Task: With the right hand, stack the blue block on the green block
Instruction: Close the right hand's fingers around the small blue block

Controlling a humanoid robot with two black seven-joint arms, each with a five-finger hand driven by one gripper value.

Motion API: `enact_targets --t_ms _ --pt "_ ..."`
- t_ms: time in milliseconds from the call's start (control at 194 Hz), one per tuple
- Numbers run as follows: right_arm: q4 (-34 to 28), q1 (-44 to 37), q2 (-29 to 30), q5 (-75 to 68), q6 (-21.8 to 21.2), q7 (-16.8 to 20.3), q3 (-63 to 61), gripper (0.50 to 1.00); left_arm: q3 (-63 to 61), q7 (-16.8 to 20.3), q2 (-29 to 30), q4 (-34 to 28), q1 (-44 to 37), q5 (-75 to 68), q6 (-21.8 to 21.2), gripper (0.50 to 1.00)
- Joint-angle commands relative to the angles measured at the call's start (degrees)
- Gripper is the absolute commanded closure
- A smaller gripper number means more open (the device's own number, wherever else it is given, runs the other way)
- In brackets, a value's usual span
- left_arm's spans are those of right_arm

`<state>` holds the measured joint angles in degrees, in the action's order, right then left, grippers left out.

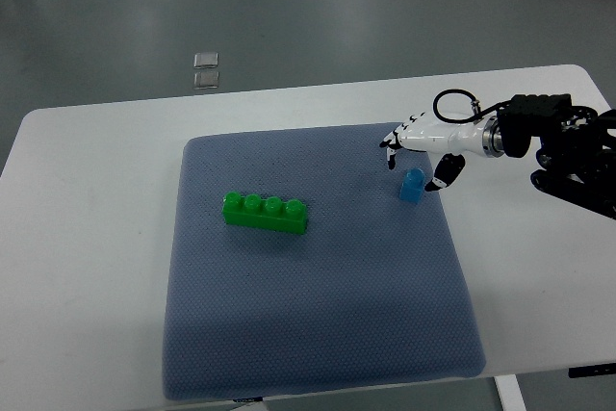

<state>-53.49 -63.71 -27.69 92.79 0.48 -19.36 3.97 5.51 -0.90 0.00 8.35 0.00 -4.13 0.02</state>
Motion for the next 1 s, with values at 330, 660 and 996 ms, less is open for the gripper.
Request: enact_targets --t_ms 330,660,996 --pt "-0.03 0.34 0.18 3.45 1.71 -0.85 1.03 0.587 0.03 0.02 0.00 0.00 0.00 0.00 0.06 0.500" --pt "-0.12 0.17 0.18 3.45 2.51 -2.88 1.21 0.589 0.03 0.03 0.00 0.00 0.00 0.00 -0.02 0.500" --pt "-0.03 0.25 0.18 3.54 2.51 -2.88 1.47 0.607 -0.06 0.03 0.00 0.00 0.00 0.00 -0.02 0.500"
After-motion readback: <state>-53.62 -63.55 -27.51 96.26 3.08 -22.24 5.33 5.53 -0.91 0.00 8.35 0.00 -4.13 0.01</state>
